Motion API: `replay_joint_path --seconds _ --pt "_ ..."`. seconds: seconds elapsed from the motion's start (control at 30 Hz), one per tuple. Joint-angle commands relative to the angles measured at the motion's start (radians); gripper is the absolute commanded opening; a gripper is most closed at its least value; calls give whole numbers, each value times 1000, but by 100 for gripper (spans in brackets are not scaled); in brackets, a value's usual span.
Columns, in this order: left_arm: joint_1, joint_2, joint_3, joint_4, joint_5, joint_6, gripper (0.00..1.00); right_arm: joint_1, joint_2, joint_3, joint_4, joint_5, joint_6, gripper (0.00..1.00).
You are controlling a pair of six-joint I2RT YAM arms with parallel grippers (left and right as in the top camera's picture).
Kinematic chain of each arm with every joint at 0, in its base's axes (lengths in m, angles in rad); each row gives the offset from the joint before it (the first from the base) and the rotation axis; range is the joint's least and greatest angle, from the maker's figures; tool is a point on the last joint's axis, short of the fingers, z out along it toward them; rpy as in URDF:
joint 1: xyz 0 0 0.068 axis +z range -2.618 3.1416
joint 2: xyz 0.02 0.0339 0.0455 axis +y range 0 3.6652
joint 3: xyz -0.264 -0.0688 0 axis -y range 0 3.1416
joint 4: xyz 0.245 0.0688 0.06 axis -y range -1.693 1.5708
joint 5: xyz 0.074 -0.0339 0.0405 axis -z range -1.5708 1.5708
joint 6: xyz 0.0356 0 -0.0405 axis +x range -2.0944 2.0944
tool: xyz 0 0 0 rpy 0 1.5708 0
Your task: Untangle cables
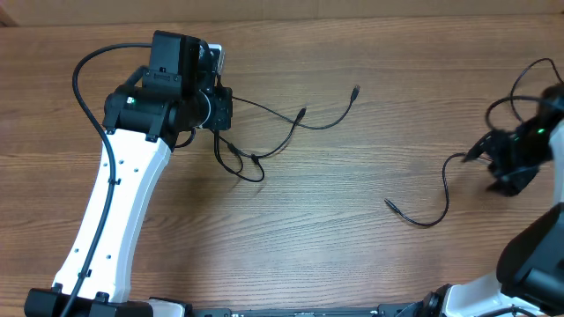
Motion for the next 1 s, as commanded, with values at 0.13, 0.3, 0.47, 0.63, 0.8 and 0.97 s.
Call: replay_joint_path --seconds 0.13,0.3,0.47,0.63,0.8,0.97 --pt "-6 11 -3 59 -18 -11 4 72 -1 -243 107 -1 93 70" --pt "-7 20 -3 147 143 -10 57 110 -1 -340 170 -1 152 71" --pt "-6 32 -3 152 151 -7 80 123 -1 -420 249 0 208 70" --pt "-6 44 -3 100 100 -7 80 123 -1 -504 333 -2 275 66" --pt "-6 55 -3 82 94 -7 81 123 -1 -549 389 -2 314 28" --pt "-7 56 -4 76 94 -7 83 123 -1 -555 412 -2 314 4"
